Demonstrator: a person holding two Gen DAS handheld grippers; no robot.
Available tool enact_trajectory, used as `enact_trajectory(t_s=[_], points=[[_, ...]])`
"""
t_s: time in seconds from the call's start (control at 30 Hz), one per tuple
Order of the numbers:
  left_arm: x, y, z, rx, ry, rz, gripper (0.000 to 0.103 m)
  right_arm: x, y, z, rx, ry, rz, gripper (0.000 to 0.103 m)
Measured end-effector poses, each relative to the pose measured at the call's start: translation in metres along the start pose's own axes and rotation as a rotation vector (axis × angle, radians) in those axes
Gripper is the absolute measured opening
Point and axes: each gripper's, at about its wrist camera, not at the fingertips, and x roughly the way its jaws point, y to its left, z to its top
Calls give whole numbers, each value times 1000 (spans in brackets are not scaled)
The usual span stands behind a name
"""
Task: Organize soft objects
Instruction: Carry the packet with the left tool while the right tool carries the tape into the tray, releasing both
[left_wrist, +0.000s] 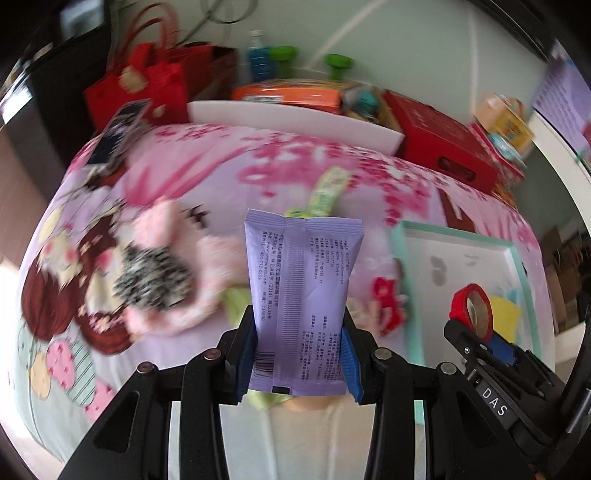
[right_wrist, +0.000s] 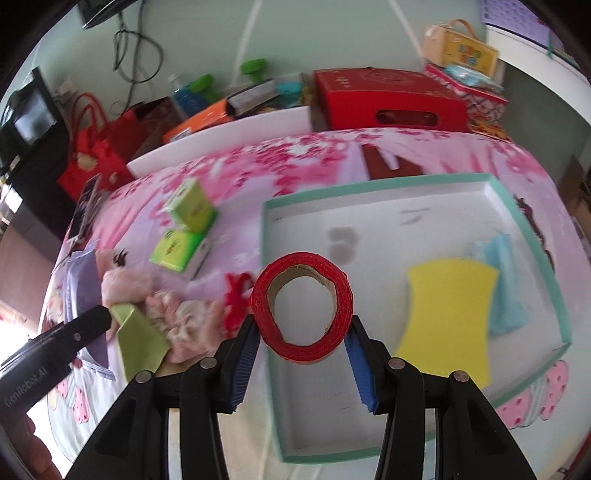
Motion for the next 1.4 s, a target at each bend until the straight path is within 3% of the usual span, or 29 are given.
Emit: enact_trajectory(t_s=[0.27,0.73,1.0,1.4], points=[[16,-61,7,131,15,-59,42,-8,-51,15,90,-25,-105,50],[27,-140,-13,304,18,-168,42,-24,-155,1,287,-23,-313,50],[44,-153,-22,320,50,-190,43,-9,-183,-8,353,26,-330,50],[72,-160,-34,326,116,-181,43,11,-187,-14,354,74,-327,50]])
